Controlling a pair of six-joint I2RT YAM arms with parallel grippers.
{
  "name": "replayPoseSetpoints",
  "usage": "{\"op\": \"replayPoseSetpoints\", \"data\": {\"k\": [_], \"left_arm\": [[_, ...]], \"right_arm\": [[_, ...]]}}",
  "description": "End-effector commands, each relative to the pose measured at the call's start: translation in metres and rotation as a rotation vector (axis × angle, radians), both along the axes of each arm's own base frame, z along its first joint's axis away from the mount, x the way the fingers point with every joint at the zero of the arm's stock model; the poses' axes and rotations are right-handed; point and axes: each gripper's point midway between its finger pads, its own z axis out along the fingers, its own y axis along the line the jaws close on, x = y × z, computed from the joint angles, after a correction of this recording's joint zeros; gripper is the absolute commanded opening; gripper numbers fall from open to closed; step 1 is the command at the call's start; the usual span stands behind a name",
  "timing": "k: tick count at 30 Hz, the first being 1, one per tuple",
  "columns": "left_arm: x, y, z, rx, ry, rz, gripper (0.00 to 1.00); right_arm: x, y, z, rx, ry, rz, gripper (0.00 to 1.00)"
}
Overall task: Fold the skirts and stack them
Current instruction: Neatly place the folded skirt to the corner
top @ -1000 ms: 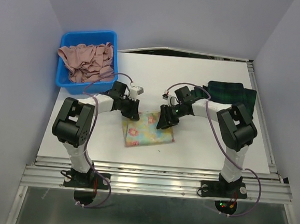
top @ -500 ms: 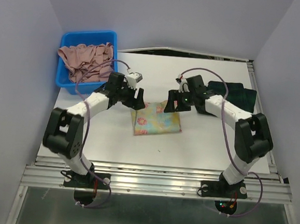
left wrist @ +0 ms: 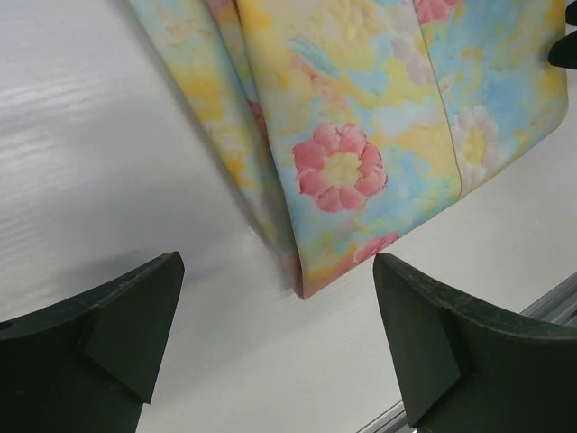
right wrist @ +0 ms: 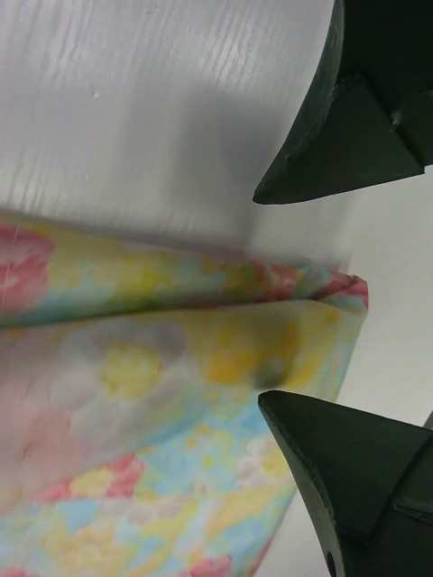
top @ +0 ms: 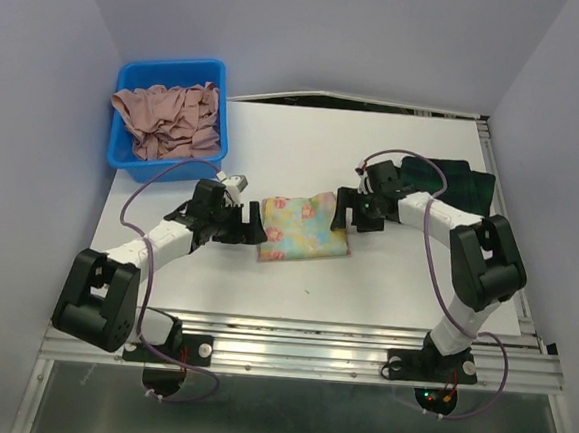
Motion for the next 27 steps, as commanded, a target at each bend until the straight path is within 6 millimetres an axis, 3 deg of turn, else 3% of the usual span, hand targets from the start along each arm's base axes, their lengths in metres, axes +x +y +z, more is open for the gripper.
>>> {"op": "replayPoseSetpoints", "data": {"k": [1,6,8,12,15,16,19,20,22,23,27], "left_arm": [[0.017,-0.008,0.016,-0.079,-0.064,0.059,0.99],[0.025,-0.012,-0.017,-0.051,0.035,0.066,0.98],[0.025,-0.016,-0.034,-0.047,0.1,0.053,0.89],[0.034,-0.026,-0.045,-0.062,0.163,0.056,0.74],[0.04,-0.031,-0.056,-0.065,0.2,0.068,0.53],[0.043,-0.035,-0.055,-0.073,0.198,0.066,0.34],[0.046,-0.042,-0.051,-0.086,0.198,0.059,0.23],[0.046,-0.045,-0.051,-0.082,0.193,0.055,0.13],[0.052,-0.047,-0.044,-0.087,0.18,0.058,0.0],[0.055,-0.047,-0.043,-0.078,0.174,0.064,0.0],[0.081,-0.053,-0.011,-0.065,0.074,0.065,0.0]], "right_arm": [[0.004,-0.005,-0.016,-0.01,0.028,-0.042,0.89],[0.005,-0.003,-0.038,-0.019,0.064,-0.031,0.89],[0.003,-0.003,-0.043,-0.016,0.071,-0.026,0.84],[0.001,0.004,-0.05,0.015,0.088,-0.001,0.74],[0.004,0.008,-0.054,0.03,0.09,0.008,0.59],[0.004,0.009,-0.057,0.033,0.095,0.013,0.52],[0.012,0.013,-0.052,0.043,0.078,0.022,0.38],[0.015,0.015,-0.049,0.047,0.067,0.026,0.25],[0.023,0.016,-0.041,0.047,0.034,0.023,0.11],[0.027,0.016,-0.034,0.046,0.012,0.024,0.01],[0.049,0.008,-0.006,0.004,-0.102,-0.016,0.01]]}}
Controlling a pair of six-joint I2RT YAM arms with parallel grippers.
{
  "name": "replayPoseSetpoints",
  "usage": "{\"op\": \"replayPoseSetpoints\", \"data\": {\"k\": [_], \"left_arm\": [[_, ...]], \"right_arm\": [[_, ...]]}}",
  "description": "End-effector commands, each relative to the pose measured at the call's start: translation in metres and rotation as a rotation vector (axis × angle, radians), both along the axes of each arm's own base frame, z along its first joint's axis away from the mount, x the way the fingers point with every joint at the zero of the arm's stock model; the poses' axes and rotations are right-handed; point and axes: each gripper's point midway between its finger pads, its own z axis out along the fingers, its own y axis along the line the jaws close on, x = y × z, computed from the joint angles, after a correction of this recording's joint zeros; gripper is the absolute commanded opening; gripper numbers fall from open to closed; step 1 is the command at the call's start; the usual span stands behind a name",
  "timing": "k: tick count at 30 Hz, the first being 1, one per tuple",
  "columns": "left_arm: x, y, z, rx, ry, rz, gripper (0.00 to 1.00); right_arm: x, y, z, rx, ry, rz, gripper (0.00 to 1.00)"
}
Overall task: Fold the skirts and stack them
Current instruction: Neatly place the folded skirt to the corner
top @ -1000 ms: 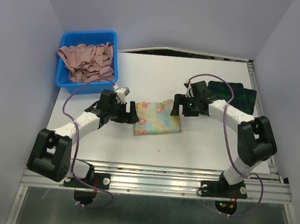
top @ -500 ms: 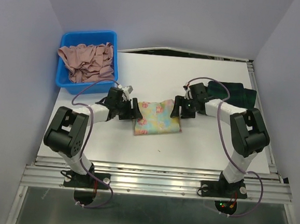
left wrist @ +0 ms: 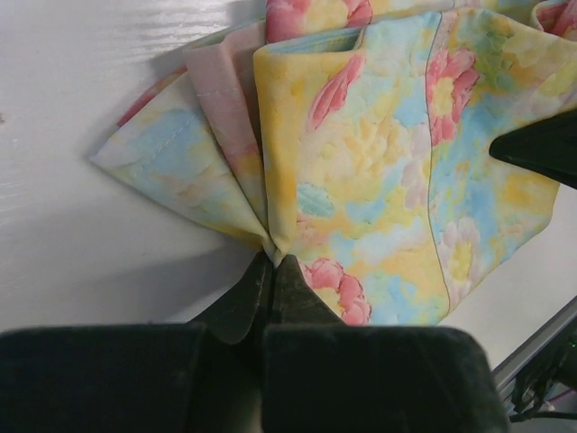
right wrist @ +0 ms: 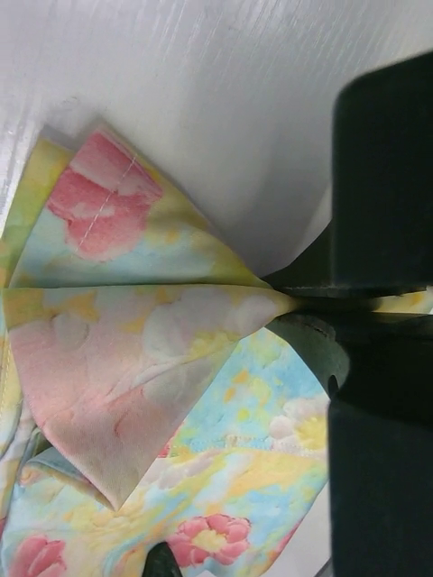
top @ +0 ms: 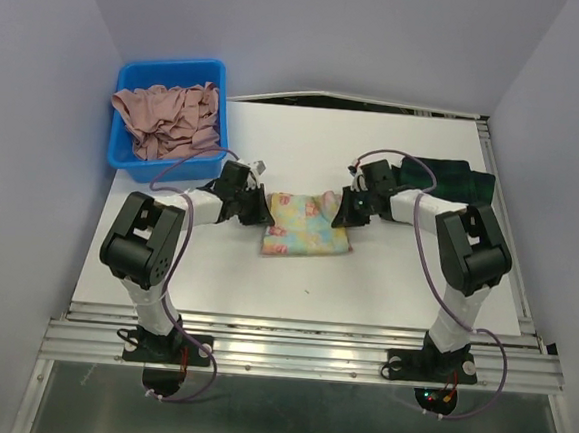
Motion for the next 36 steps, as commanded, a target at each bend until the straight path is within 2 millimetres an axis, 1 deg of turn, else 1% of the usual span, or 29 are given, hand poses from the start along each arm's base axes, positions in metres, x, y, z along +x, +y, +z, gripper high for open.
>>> {"op": "replayPoseSetpoints", "data": {"k": [1,4,5,6,9,11,12,14,15,16,17,18,20,21,22,23,24,25,26,27,28,29,30,31,32,33,34,35,36], "left_arm": [[0.029,-0.01,0.036,0.025,-0.108,-0.004,0.0],[0.046,-0.024,0.064,0.035,-0.201,-0.022,0.0],[0.051,-0.025,0.07,0.056,-0.235,-0.029,0.0],[0.056,-0.034,0.081,0.053,-0.268,-0.043,0.0],[0.066,-0.043,0.096,0.043,-0.308,-0.052,0.0],[0.078,-0.05,0.108,0.033,-0.338,-0.05,0.0],[0.086,-0.054,0.115,0.025,-0.358,-0.049,0.0],[0.094,-0.058,0.122,0.019,-0.376,-0.046,0.0],[0.098,-0.06,0.121,0.016,-0.377,-0.05,0.0],[0.106,-0.065,0.132,0.002,-0.401,-0.052,0.0],[0.107,-0.07,0.137,-0.016,-0.408,-0.067,0.0],[0.114,-0.078,0.146,-0.035,-0.432,-0.074,0.0],[0.12,-0.09,0.156,-0.05,-0.463,-0.103,0.0],[0.12,-0.1,0.163,-0.064,-0.48,-0.123,0.0],[0.128,-0.11,0.173,-0.083,-0.507,-0.134,0.0],[0.131,-0.117,0.179,-0.094,-0.52,-0.146,0.0],[0.129,-0.131,0.175,-0.106,-0.515,-0.178,0.0],[0.134,-0.143,0.193,-0.131,-0.554,-0.192,0.0],[0.134,-0.153,0.198,-0.14,-0.569,-0.211,0.0],[0.135,-0.162,0.2,-0.149,-0.577,-0.223,0.0],[0.137,-0.181,0.206,-0.17,-0.596,-0.25,0.0],[0.135,-0.192,0.208,-0.187,-0.6,-0.273,0.0],[0.135,-0.211,0.209,-0.206,-0.612,-0.298,0.0],[0.141,-0.216,0.208,-0.214,-0.615,-0.298,0.0],[0.135,-0.231,0.209,-0.234,-0.618,-0.323,0.0],[0.137,-0.244,0.192,-0.239,-0.593,-0.336,0.0],[0.139,-0.257,0.209,-0.276,-0.626,-0.343,0.0],[0.134,-0.27,0.211,-0.297,-0.628,-0.36,0.0],[0.135,-0.279,0.211,-0.31,-0.632,-0.363,0.0]], "right_arm": [[0.035,-0.013,0.037,-0.088,-0.168,-0.047,0.0],[0.05,-0.022,0.057,-0.134,-0.251,-0.074,0.01],[0.056,-0.022,0.065,-0.14,-0.278,-0.079,0.01],[0.061,-0.028,0.07,-0.151,-0.295,-0.095,0.01],[0.076,-0.037,0.089,-0.183,-0.361,-0.121,0.01],[0.087,-0.049,0.098,-0.193,-0.386,-0.146,0.0],[0.094,-0.053,0.107,-0.191,-0.408,-0.16,0.01],[0.1,-0.057,0.116,-0.198,-0.434,-0.165,0.0],[0.108,-0.069,0.12,-0.203,-0.443,-0.19,0.01],[0.114,-0.073,0.13,-0.201,-0.466,-0.202,0.01],[0.119,-0.079,0.135,-0.204,-0.478,-0.213,0.01],[0.125,-0.091,0.141,-0.207,-0.49,-0.236,0.0],[0.135,-0.103,0.157,-0.212,-0.528,-0.259,0.0],[0.138,-0.109,0.162,-0.215,-0.535,-0.27,0.01],[0.14,-0.116,0.17,-0.216,-0.551,-0.28,0.0],[0.144,-0.132,0.175,-0.229,-0.561,-0.302,0.01],[0.146,-0.141,0.183,-0.235,-0.571,-0.318,0.01],[0.147,-0.149,0.192,-0.236,-0.586,-0.327,0.0],[0.147,-0.167,0.195,-0.254,-0.587,-0.351,0.0],[0.147,-0.177,0.2,-0.262,-0.595,-0.363,0.0],[0.146,-0.187,0.208,-0.276,-0.612,-0.369,0.01],[0.145,-0.208,0.208,-0.294,-0.604,-0.399,0.01],[0.143,-0.22,0.208,-0.308,-0.601,-0.415,0.01],[0.141,-0.231,0.209,-0.318,-0.6,-0.43,0.01],[0.137,-0.253,0.213,-0.339,-0.607,-0.449,0.01],[0.134,-0.264,0.212,-0.351,-0.601,-0.464,0.01],[0.131,-0.277,0.211,-0.359,-0.595,-0.489,0.01],[0.129,-0.289,0.211,-0.389,-0.604,-0.472,0.01],[0.126,-0.299,0.212,-0.397,-0.606,-0.482,0.01]]}}
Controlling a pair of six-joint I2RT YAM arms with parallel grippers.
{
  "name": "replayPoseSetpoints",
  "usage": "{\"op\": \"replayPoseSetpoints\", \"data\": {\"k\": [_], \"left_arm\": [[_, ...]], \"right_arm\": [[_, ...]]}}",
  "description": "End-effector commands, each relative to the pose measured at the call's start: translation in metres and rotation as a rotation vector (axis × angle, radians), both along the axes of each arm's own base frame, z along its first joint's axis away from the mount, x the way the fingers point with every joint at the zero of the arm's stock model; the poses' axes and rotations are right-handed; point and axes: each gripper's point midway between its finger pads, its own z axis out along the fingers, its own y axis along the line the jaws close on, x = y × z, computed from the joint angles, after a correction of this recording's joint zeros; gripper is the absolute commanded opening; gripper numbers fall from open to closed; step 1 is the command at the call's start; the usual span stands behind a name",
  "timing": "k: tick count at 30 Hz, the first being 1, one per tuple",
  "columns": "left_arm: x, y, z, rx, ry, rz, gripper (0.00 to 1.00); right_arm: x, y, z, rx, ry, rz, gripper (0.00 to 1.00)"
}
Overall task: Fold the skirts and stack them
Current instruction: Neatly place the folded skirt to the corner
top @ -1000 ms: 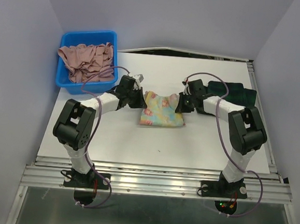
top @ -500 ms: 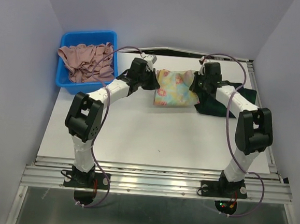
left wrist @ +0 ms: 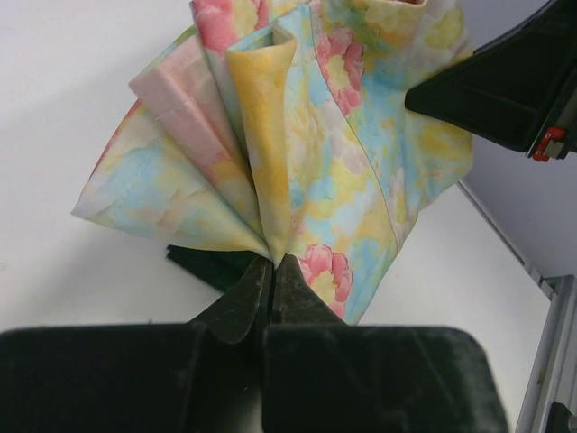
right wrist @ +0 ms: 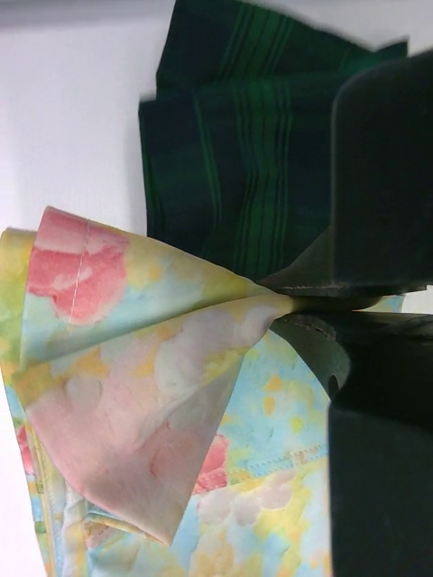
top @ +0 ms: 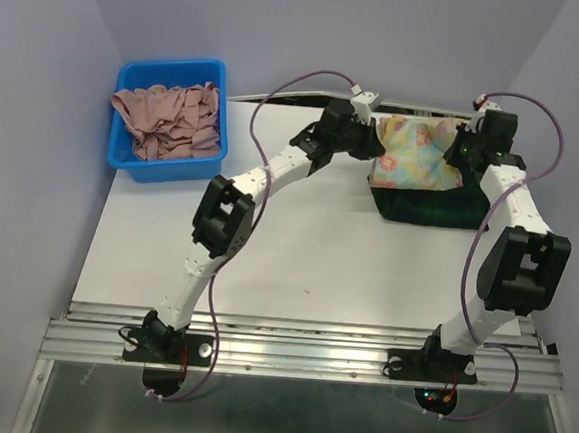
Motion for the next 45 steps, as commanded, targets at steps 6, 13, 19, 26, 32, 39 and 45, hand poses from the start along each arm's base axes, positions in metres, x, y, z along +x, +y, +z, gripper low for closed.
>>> {"op": "replayPoseSetpoints", "data": {"k": [6,13,19,26,32,39,45], "left_arm": [[-0.012,-0.08,0.036,-0.179,-0.12,-0.099,0.0],[0.002,-0.101,-0.023,-0.164,-0.121,-0.074,0.0],[0.007,-0.1,-0.064,-0.114,-0.091,-0.067,0.0],[0.005,-0.098,-0.065,-0.108,-0.083,-0.072,0.28],[0.002,-0.085,-0.01,-0.109,-0.164,-0.063,0.65],[-0.012,-0.027,0.08,0.0,-0.261,-0.025,0.99],[-0.021,0.059,0.098,0.125,-0.221,0.015,0.98]], "right_arm": [[-0.014,-0.11,0.031,-0.142,-0.065,-0.117,0.01],[-0.029,-0.136,-0.033,-0.144,0.058,-0.151,0.0],[-0.032,-0.14,-0.087,-0.129,0.162,-0.16,0.01],[-0.025,-0.145,-0.108,-0.124,0.196,-0.175,0.07],[-0.015,-0.144,-0.075,-0.113,0.122,-0.181,0.7],[-0.003,-0.123,0.009,-0.061,-0.009,-0.087,1.0],[-0.009,-0.085,0.072,0.049,-0.099,0.055,1.0]]}}
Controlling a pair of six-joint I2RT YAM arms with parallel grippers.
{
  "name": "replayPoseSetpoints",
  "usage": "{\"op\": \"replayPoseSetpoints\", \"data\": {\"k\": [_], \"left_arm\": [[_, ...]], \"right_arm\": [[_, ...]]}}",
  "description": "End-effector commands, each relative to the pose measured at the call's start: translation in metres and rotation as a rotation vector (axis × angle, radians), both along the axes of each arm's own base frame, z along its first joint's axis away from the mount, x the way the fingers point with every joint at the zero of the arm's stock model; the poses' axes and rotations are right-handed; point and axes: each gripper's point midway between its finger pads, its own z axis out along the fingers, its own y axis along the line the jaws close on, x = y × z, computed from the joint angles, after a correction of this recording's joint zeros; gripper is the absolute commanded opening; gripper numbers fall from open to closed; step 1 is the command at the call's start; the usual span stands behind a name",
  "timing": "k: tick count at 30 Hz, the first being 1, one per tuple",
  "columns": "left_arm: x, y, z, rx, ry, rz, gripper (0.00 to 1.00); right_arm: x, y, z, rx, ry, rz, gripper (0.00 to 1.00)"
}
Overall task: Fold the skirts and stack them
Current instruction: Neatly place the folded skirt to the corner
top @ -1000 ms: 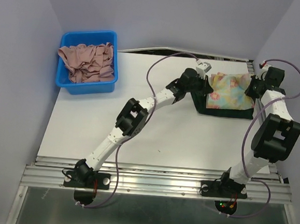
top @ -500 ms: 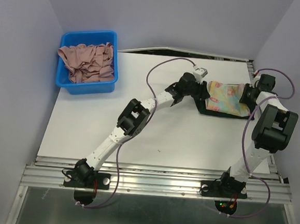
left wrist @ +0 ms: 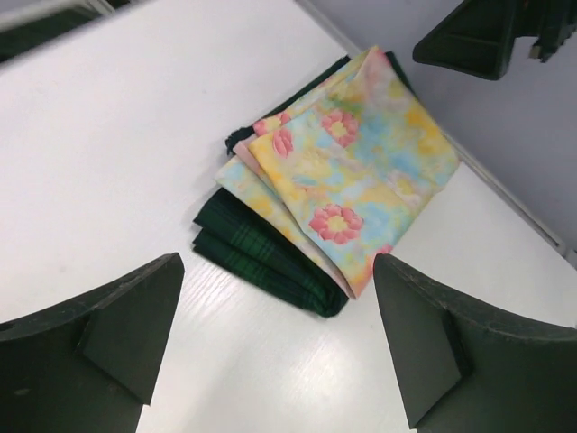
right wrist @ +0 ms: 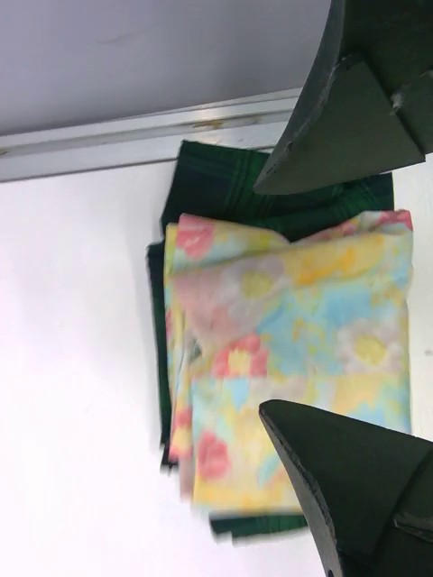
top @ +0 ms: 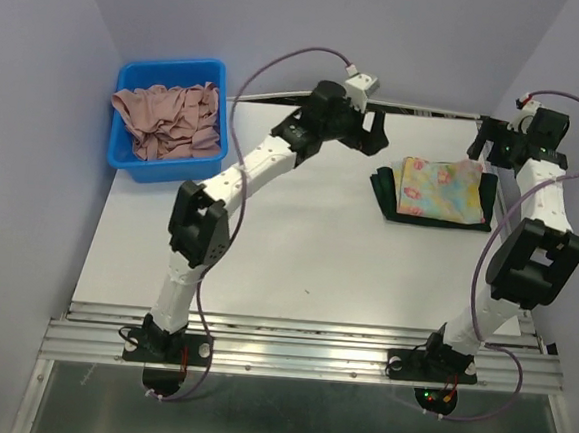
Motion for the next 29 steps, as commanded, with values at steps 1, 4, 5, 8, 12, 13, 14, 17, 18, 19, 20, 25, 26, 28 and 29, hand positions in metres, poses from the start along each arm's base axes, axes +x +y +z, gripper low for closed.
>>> {"op": "replayPoseSetpoints", "data": {"k": [1,4,5,8,12,13,14,17,18,19,20,25,26,28,29], "left_arm": [[-0.01,0.082,0.07,0.053,-0.047,0.033,0.98],[-0.017,0.148,0.076,0.107,0.007,0.018,0.99],[-0.023,0.167,0.054,0.19,-0.011,-0.017,0.99],[-0.049,0.225,0.045,0.307,-0.037,0.007,0.99],[-0.084,0.29,0.033,0.458,-0.118,0.125,0.98],[-0.099,0.302,0.049,0.459,-0.184,0.147,0.98],[-0.113,0.313,0.019,0.492,-0.133,0.15,0.99],[-0.147,0.333,-0.008,0.517,-0.128,0.187,0.98],[-0.154,0.337,-0.017,0.525,-0.114,0.197,0.99],[-0.162,0.341,-0.02,0.526,-0.117,0.207,0.98],[-0.169,0.345,-0.042,0.538,-0.072,0.212,0.98],[-0.158,0.341,-0.046,0.495,-0.021,0.242,0.98],[-0.16,0.341,-0.054,0.494,-0.005,0.238,0.98],[-0.159,0.343,-0.058,0.508,-0.016,0.244,0.98],[-0.159,0.345,-0.06,0.516,-0.017,0.246,0.98]], "right_arm": [[-0.005,0.034,0.093,0.084,-0.156,0.135,1.0],[-0.016,0.07,0.105,0.142,-0.145,0.242,1.0],[-0.02,0.094,0.113,0.147,-0.155,0.3,1.0],[-0.04,0.146,0.101,0.176,-0.105,0.389,1.0],[-0.077,0.226,0.067,0.196,-0.028,0.542,1.0],[-0.091,0.255,0.057,0.189,-0.008,0.616,1.0],[-0.11,0.268,0.027,0.174,0.056,0.665,1.0],[-0.158,0.298,-0.018,0.127,0.166,0.756,1.0],[-0.166,0.301,-0.025,0.13,0.177,0.761,1.0],[-0.176,0.304,-0.026,0.128,0.168,0.778,1.0],[-0.187,0.311,-0.033,0.125,0.177,0.803,1.0],[-0.211,0.301,-0.065,0.036,0.216,0.79,1.0],[-0.212,0.299,-0.061,0.031,0.203,0.789,1.0],[-0.215,0.295,-0.06,0.016,0.197,0.779,1.0],[-0.216,0.294,-0.056,0.011,0.182,0.775,1.0]]}}
